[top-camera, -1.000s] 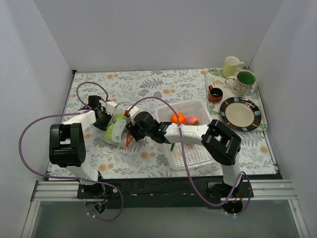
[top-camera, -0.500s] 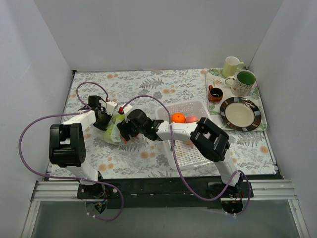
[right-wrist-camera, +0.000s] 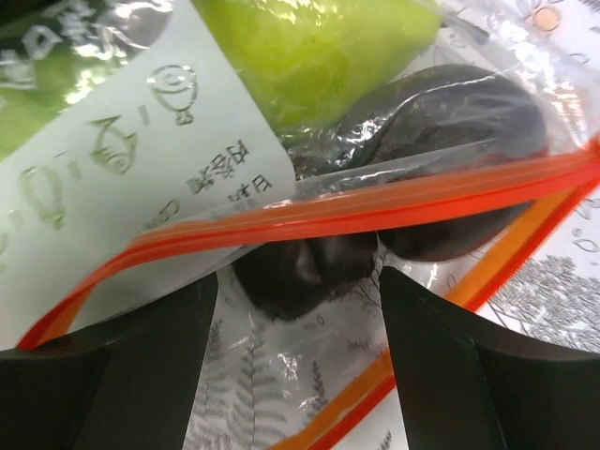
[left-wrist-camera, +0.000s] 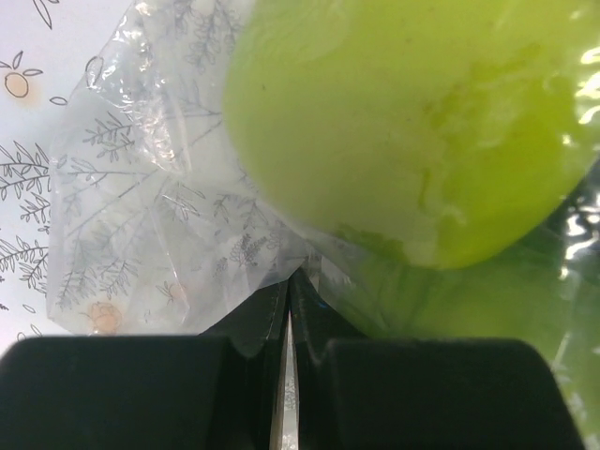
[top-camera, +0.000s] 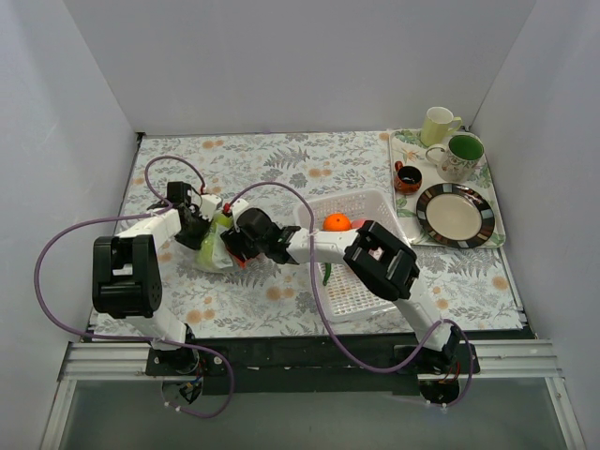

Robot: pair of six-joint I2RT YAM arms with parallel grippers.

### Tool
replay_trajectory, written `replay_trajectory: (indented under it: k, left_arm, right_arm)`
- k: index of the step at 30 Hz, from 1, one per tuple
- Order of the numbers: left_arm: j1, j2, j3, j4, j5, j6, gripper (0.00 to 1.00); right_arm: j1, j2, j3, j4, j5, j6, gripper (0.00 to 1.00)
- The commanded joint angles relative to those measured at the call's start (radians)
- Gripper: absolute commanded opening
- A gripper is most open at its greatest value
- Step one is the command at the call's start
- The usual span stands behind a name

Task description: Open the zip-top bag and remove the fake food

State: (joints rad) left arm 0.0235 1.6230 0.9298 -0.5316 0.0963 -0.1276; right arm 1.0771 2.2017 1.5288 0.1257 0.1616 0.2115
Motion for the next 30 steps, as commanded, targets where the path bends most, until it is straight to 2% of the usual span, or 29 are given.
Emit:
replay_trajectory:
  k: [1, 4, 7, 14, 16, 22, 30]
  left_arm:
    - [-0.01, -0.072, -0.002, -0.059, 0.042, -0.003, 0.0]
    - [-0.043, -0.092, -0.002, -0.073, 0.057, 0.005, 0.0]
    - [-0.056, -0.1, -0.009, -0.091, 0.077, 0.002, 0.0]
    - [-0.063, -0.098, -0.042, -0.067, 0.057, 0.0, 0.0]
    - [-0.063, -0.089, -0.051, -0.047, 0.043, 0.002, 0.0]
    - [-0.062, -0.045, -0.078, 0.018, -0.018, 0.022, 0.0]
    - [-0.062, 0.008, -0.033, 0.042, -0.046, 0.028, 0.0]
  right_arm:
    - [0.006, 0.053, 0.088, -0.054, 0.006, 0.04, 0.78]
    - [0.012, 0.023, 0.021, 0.004, 0.021, 0.051, 0.8]
    - [0.012, 0.006, 0.001, 0.026, 0.004, 0.051, 0.76]
    - [0.021, -0.12, -0.073, 0.054, 0.025, 0.039, 0.37]
    - [0.024, -0.193, -0.125, 0.042, 0.038, 0.034, 0.32]
    - [0.044, -0.388, -0.252, -0.098, 0.111, 0.028, 0.3]
    - [0.047, -0.626, -0.387, -0.281, 0.222, 0.034, 0.3]
